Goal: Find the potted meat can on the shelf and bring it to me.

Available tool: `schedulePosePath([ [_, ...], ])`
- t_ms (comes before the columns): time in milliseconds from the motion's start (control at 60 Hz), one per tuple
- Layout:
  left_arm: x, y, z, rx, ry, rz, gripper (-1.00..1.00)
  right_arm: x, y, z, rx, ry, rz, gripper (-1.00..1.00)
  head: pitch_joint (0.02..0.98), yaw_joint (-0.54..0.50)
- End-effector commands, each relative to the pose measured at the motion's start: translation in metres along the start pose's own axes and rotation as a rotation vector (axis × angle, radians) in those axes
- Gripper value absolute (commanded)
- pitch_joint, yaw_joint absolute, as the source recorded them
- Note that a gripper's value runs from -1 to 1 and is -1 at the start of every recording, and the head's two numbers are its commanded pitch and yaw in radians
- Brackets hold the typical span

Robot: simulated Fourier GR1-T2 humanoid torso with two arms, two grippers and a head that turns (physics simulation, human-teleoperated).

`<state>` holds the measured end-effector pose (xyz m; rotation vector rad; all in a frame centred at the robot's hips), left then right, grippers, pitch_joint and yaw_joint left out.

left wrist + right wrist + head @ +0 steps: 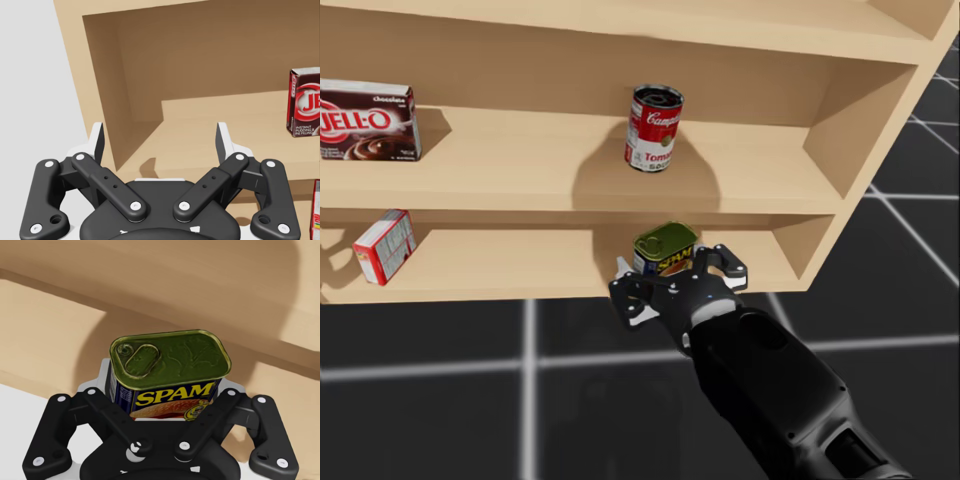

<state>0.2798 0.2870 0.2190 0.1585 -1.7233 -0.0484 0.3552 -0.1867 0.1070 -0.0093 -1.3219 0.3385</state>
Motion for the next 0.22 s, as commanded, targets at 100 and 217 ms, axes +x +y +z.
schedulePosePath([
  [100, 0.000, -0.001, 0.000, -0.003, 0.000, -0.002, -1.00, 0.017, -0.006, 0.036, -0.063, -0.064, 0.013, 1.00, 0.737, -0.24],
  [217, 0.000, -0.001, 0.000, -0.001, -0.001, -0.006, -1.00, 0.015, -0.008, 0.054, -0.052, -0.075, 0.034, 1.00, 0.734, -0.24],
])
